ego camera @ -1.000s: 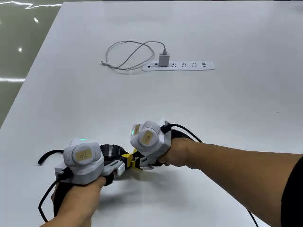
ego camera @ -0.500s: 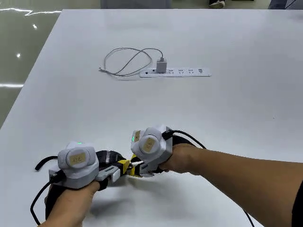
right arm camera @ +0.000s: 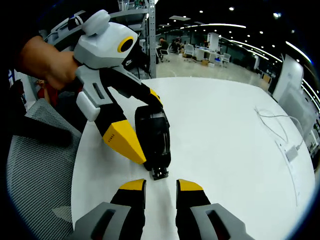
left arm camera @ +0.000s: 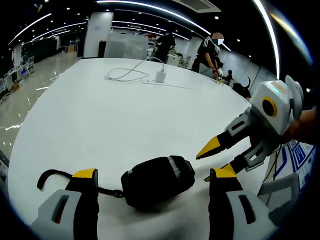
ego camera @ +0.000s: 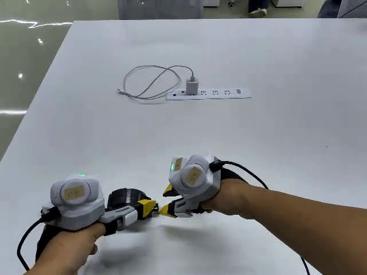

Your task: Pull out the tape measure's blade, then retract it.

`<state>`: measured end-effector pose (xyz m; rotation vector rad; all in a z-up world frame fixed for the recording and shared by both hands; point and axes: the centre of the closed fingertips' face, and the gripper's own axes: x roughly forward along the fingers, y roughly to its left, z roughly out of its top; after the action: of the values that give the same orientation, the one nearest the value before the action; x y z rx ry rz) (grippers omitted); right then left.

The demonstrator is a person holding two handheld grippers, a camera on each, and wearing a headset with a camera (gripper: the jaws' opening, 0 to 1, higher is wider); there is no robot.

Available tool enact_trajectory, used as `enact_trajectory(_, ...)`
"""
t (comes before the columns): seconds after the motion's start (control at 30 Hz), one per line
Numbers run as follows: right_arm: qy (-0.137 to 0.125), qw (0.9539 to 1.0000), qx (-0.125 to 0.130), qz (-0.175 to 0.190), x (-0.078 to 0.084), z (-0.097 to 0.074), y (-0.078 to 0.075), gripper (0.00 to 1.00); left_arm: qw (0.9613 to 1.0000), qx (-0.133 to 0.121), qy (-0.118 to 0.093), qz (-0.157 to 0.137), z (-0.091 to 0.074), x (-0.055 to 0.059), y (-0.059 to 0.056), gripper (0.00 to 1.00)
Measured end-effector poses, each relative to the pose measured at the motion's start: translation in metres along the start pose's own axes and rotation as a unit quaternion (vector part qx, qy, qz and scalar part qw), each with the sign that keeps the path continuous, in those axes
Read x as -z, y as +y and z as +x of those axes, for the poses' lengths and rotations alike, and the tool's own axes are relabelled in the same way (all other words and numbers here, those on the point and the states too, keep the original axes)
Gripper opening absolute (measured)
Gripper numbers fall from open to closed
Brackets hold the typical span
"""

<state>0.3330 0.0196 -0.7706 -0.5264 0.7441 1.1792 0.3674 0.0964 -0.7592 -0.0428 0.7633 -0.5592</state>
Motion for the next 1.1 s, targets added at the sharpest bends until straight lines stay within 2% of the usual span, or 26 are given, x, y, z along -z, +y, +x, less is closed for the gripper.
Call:
enact_trajectory(0.1, -0.002, 0.9999, 0.006, 0.008, 0.007, -0.006, 0.0, 0.22, 0.9999, 0.014, 0.001, -0.005, -0.003, 0.002, -0.002, 0.99)
enact_trajectory(0.23, -0.006, 0.9998, 0.012, 0.012, 0.011, -0.015, 0.001, 0.23, 0.9994, 0.031, 0.011, 0.01, -0.005, 0.008, -0.004, 0.99)
enact_trajectory(0.3, -0.01, 0.9997, 0.015, 0.015, 0.011, -0.021, 0.001, 0.24, 0.9982, 0.057, 0.014, 0.015, -0.006, 0.009, -0.009, 0.99)
enact_trajectory(0.33, -0.012, 0.9996, 0.017, 0.017, 0.011, -0.023, 0.001, 0.25, 0.9973, 0.069, -0.004, 0.024, -0.009, 0.003, -0.016, 0.99)
enact_trajectory(0.4, -0.018, 0.9994, 0.021, 0.022, 0.013, -0.028, 0.0, 0.25, 0.9951, 0.083, -0.013, 0.051, -0.014, -0.001, -0.021, 0.99)
enact_trajectory(0.5, -0.023, 0.9988, 0.028, 0.034, 0.017, -0.035, 0.0, 0.28, 0.9934, 0.097, 0.001, 0.062, -0.018, 0.003, -0.025, 0.99)
enact_trajectory(0.6, -0.033, 0.998, 0.033, 0.042, 0.02, -0.044, 0.001, 0.29, 0.9921, 0.099, -0.001, 0.077, -0.021, 0.003, -0.023, 0.99)
enact_trajectory(0.67, -0.032, 0.9976, 0.039, 0.048, 0.026, -0.049, 0.001, 0.32, 0.9905, 0.092, 0.009, 0.102, -0.022, 0.006, -0.019, 0.99)
enact_trajectory(0.73, -0.031, 0.9973, 0.044, 0.05, 0.031, -0.054, 0.001, 0.34, 0.9852, 0.099, 0.023, 0.138, -0.024, 0.013, -0.021, 0.99)
enact_trajectory(0.8, -0.035, 0.9967, 0.048, 0.055, 0.035, -0.06, 0.0, 0.33, 0.9815, 0.089, 0.041, 0.165, -0.024, 0.019, -0.014, 0.99)
enact_trajectory(0.83, -0.036, 0.9962, 0.051, 0.06, 0.038, -0.062, -0.001, 0.35, 0.9809, 0.098, 0.042, 0.162, -0.024, 0.02, -0.017, 0.99)
enact_trajectory(0.97, -0.04, 0.9946, 0.06, 0.074, 0.046, -0.072, -0.004, 0.38, 0.9809, 0.105, 0.041, 0.158, -0.025, 0.021, -0.016, 0.99)
enact_trajectory(1.1, -0.043, 0.993, 0.067, 0.087, 0.052, -0.083, -0.005, 0.41, 0.9826, 0.098, 0.032, 0.155, -0.027, 0.017, -0.012, 0.99)
